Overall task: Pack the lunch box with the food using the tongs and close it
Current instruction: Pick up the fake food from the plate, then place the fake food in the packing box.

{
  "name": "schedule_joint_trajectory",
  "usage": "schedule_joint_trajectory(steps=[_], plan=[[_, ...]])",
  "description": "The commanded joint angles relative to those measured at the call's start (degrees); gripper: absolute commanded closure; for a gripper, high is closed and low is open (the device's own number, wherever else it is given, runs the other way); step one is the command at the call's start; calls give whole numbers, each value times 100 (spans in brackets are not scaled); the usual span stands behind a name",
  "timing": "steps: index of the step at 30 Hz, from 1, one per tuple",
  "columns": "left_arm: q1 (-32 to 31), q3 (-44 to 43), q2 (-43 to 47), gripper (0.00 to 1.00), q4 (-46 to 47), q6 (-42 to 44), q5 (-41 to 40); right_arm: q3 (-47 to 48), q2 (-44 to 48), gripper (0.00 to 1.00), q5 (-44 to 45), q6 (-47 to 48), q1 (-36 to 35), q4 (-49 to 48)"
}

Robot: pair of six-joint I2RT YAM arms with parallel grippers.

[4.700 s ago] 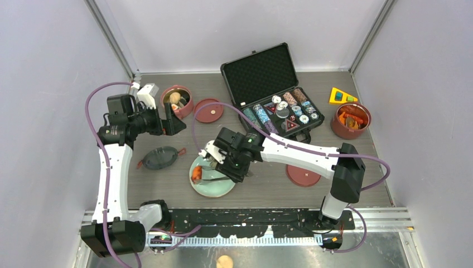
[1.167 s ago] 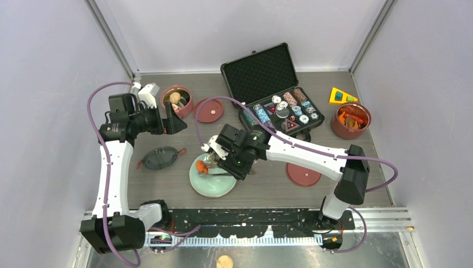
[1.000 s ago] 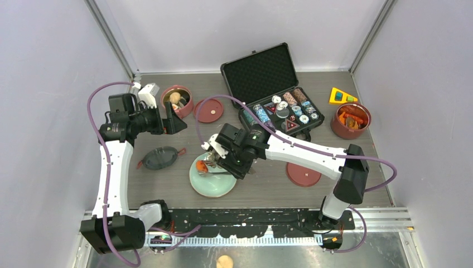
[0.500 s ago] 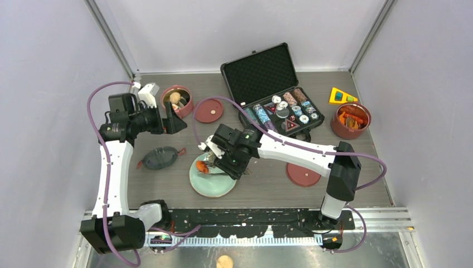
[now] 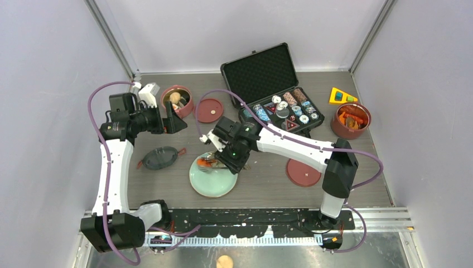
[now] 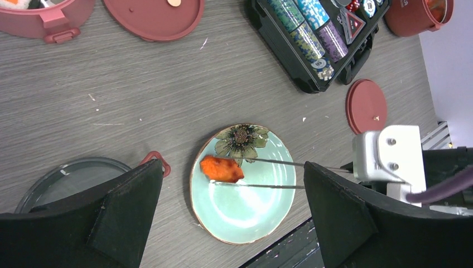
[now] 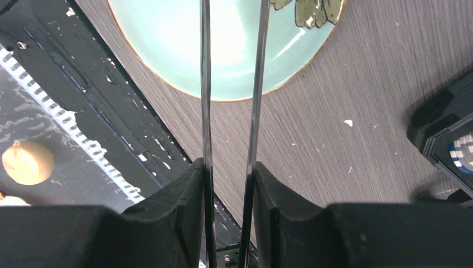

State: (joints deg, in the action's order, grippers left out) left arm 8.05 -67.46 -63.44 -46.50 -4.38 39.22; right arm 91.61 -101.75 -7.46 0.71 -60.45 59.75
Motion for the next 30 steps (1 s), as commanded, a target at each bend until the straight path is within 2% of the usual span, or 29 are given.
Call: schedule_joint_trajectory(steps=[1,8,15,18,24,30], plan=[[54,-197,-19,0,187,-80,177,222,299,76,-274,52,97,177],[55,-215,-20,0,169,-89,200,91,772,84,-635,150,377,187],[49,-242,-37,0,133,-115,210,-28,1275,86,-793,291,576,214],[47,-262,-37,0,79,-97,238,-36,1487,86,-800,331,907,295],[55,-412,-69,0,-245,203,172,-34,2100,86,-802,555,2311,459],[47,-380,-90,0,-343,337,143,-33,2515,86,-1127,1000,4386,821]])
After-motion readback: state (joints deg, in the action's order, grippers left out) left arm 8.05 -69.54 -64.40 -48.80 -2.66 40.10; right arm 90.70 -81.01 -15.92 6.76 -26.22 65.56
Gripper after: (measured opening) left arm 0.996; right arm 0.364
